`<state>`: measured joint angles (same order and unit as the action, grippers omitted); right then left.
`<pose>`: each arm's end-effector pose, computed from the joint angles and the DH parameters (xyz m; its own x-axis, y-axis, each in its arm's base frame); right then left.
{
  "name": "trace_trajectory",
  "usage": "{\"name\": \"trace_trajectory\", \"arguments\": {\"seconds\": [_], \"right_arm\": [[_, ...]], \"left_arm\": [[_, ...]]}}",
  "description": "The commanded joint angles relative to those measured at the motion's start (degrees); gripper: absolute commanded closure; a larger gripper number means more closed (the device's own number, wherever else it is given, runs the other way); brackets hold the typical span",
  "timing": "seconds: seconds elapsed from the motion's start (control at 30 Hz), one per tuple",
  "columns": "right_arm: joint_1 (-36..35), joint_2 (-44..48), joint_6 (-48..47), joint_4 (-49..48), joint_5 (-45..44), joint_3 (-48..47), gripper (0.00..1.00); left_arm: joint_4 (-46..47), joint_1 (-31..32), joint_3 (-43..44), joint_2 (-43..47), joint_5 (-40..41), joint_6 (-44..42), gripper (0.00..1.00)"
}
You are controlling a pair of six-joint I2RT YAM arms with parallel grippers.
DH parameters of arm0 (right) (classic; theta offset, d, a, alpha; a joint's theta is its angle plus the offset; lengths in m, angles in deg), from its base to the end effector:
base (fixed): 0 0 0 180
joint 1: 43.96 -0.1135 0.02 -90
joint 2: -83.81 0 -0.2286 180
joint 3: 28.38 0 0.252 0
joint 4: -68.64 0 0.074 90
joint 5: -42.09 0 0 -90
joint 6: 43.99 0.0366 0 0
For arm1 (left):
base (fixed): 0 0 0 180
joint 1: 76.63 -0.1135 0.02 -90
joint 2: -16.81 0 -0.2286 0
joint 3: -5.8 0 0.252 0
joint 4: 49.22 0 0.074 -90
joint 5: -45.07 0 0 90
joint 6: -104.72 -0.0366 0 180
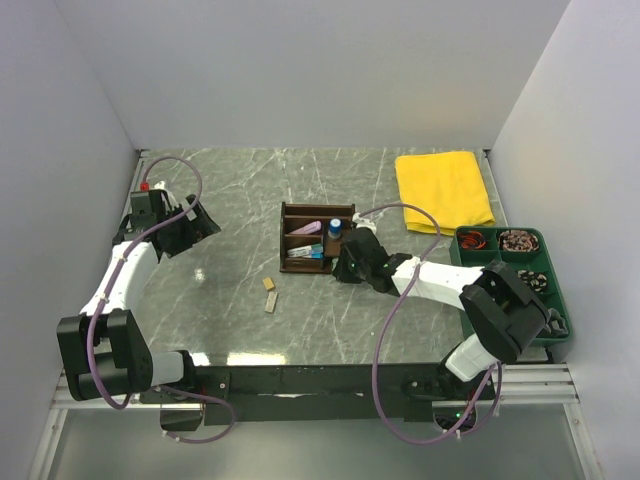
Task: Sort the stationery into containers
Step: Place the stationery in the storage box.
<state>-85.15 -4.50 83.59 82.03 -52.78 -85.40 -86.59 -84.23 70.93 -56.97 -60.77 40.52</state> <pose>0.2332 0.1999 0.1334 -0.7918 0.1146 -0.5999 -0.1613 0.9081 0.3863 0.2800 0.0273 0.2165 -0.6686 -0.5116 -0.5397 -0.2558 0.8397 -0.4791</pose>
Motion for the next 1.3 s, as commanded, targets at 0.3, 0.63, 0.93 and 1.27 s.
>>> {"name": "trace_trajectory", "arguments": {"seconds": [0.3,0.63,0.93,1.27], "right_arm": [[1.3,0.5,-2.2,-0.1,-7.0,-4.8,0.89],[1.2,0.0,-3.6,-0.9,-9.5,-4.7,0.58],[1.2,2.8,-3.6,3.3,-9.0,-5.6,0.53],[-4.9,13.0,-8.8,14.2,-6.0,-4.8,0.42]], "left_arm": [[2.6,1.7,1.1,-1.0,-2.5,0.6,0.01],[2.4,2.2,0.2,-0.3,-3.4,-0.1,0.01],[-2.3,2.9,2.8,0.4,-0.6,-4.2,0.0],[-18.1,17.5,5.3,4.3,7.3,-3.8,0.01]]}}
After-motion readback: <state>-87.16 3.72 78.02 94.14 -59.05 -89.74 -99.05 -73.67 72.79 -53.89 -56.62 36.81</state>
